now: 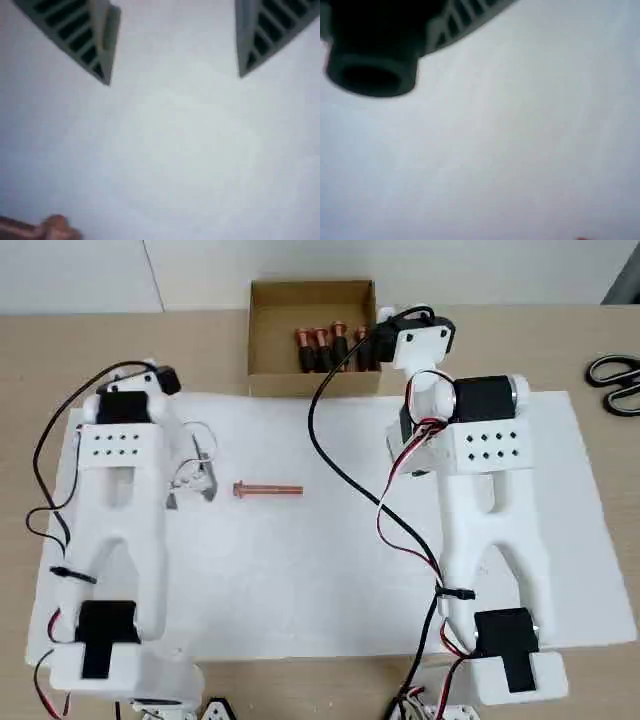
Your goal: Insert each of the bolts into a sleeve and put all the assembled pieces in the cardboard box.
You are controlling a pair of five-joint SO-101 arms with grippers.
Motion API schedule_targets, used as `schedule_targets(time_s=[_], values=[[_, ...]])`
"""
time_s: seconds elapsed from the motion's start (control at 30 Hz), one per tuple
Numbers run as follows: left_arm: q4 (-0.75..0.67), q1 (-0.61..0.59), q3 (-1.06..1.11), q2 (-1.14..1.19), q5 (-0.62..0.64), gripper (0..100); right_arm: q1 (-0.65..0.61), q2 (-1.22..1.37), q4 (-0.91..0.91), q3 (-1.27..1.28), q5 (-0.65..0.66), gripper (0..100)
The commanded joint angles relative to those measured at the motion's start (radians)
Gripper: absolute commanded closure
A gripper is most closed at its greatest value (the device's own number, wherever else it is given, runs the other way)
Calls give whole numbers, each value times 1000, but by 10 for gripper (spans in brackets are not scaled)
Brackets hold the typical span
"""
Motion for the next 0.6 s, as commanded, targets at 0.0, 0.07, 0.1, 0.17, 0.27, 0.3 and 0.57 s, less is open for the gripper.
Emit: schedule_targets(time_s=[0.0, 0.07, 0.1, 0.17, 0.27, 0.3, 0.57], values=[[21, 97, -48, -114, 48, 840, -8, -58, -5, 2, 0, 994], [20, 137, -48, -135, 80, 840, -8, -58, -4, 2, 0, 994], [9, 146, -48, -137, 112, 840, -8, -58, -4, 2, 0, 994], [-11, 149, -48, -127, 187, 840, -8, -58, -4, 2, 0, 994], [-21, 149, -47, -95, 307, 840, -8, -58, -2, 2, 0, 994], [-21, 149, -47, -80, 347, 840, -8, -58, -2, 2, 0, 994], [-81, 152, -48, 101, 551, 843, -8, -58, 12, 2, 0, 994]])
